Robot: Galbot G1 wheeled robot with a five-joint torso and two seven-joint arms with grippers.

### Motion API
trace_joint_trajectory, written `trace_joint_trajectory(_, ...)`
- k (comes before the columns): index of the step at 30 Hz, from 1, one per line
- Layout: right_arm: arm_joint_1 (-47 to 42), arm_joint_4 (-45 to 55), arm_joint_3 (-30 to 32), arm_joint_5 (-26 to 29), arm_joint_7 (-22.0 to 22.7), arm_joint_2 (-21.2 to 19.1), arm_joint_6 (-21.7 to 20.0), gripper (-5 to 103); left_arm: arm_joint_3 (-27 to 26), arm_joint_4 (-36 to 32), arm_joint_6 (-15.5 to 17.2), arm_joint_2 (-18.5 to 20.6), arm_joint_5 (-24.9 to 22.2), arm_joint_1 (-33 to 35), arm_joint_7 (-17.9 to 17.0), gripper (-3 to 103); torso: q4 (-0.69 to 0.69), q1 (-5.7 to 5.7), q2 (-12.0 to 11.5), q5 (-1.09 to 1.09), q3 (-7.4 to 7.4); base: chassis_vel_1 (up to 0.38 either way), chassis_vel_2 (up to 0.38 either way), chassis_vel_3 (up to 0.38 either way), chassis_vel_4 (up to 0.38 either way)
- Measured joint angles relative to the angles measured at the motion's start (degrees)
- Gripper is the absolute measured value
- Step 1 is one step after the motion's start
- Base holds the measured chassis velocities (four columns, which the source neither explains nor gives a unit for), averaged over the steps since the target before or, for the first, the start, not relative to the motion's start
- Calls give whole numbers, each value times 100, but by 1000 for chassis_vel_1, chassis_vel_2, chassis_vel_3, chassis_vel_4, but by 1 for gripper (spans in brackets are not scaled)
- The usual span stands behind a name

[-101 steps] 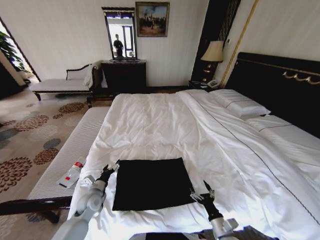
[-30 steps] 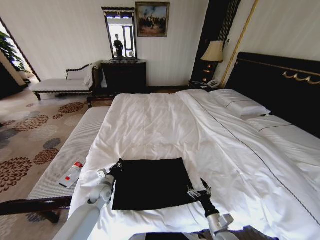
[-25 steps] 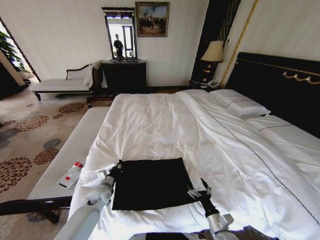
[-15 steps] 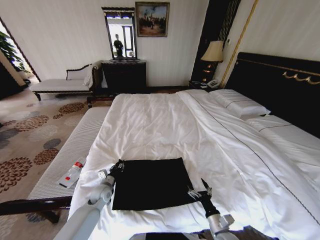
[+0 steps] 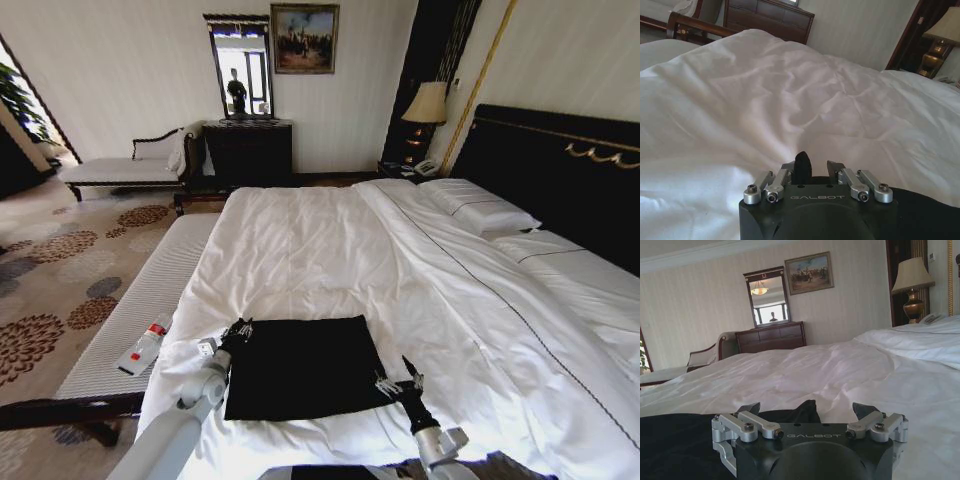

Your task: Fold the clothes on the bed.

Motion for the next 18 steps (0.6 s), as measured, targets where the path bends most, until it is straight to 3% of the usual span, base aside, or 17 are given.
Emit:
trace_joint_trajectory(3,5,3,4,33,-2,-15,0,100,13,-54,0,-16,19,14,0,22,0,0,0,1,0,0,0,0,0)
trace_joint_trajectory(5,7,4,2,37,-2,-16,0,100,17,-59,0,-17,20,14,0,22,0,0,0,0,0,0,0,0,0)
trace_joint_trajectory(8,18,4,-6,49,-2,-20,0,100,19,-59,-1,-23,25,14,-2,6,0,0,0,0,0,0,0,0,0)
trace_joint_trajectory(18,106,-13,-56,201,33,-40,-110,100,-47,-65,-21,-10,30,83,-2,1,-1,0,0,0,0,0,0,0,0)
